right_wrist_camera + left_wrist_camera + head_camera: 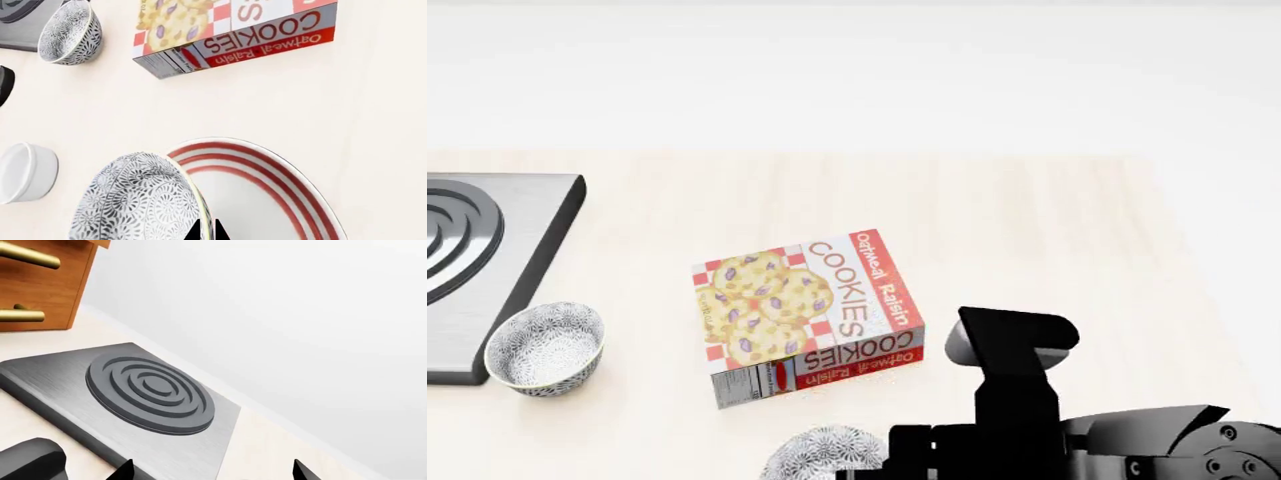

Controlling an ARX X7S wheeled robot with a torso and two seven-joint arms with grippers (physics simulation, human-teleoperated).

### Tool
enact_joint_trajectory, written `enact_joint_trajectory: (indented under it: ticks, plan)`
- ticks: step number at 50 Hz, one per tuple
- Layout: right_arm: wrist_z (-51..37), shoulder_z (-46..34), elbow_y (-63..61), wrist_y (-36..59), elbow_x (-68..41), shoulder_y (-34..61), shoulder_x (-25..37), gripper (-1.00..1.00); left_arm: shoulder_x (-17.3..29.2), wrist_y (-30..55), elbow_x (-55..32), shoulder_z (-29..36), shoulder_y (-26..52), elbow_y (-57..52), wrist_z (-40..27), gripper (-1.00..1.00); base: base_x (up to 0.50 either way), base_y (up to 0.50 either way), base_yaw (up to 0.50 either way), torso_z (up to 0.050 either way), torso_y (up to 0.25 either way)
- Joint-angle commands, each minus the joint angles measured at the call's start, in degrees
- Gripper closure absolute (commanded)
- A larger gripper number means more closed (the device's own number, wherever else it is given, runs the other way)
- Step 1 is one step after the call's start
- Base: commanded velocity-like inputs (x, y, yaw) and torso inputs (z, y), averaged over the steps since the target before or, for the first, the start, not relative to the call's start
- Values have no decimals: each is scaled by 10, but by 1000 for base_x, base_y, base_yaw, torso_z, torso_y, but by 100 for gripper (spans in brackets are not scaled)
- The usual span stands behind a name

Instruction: Pick the akita bowl next to the plate and place it on the plate.

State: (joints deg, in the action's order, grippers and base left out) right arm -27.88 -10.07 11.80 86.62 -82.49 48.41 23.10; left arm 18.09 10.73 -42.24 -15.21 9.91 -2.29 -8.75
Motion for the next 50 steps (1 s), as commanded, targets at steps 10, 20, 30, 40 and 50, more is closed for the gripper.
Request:
enact_joint_trajectory:
  ticks: [10,20,30,40,50]
  plan:
    - [37,-50,-17,-29,6,-23,21,100,2,-2,-3,2,-1,1,-2,-100,0,0,0,0,0]
    - [54,-73,-15,-45,23,-27,24,100,2,-2,-4,3,-2,-1,-3,-100,0,0,0,0,0]
    - [57,-85,-21,-52,26,-29,30,100,2,-6,-3,4,0,6,-1,-100,0,0,0,0,0]
    - [68,-99,-21,-65,40,-27,35,100,3,-6,-4,6,-1,2,-3,-100,0,0,0,0,1]
    - [74,-109,-20,-73,46,-28,40,100,3,-8,-4,6,-1,3,-3,-100,0,0,0,0,0]
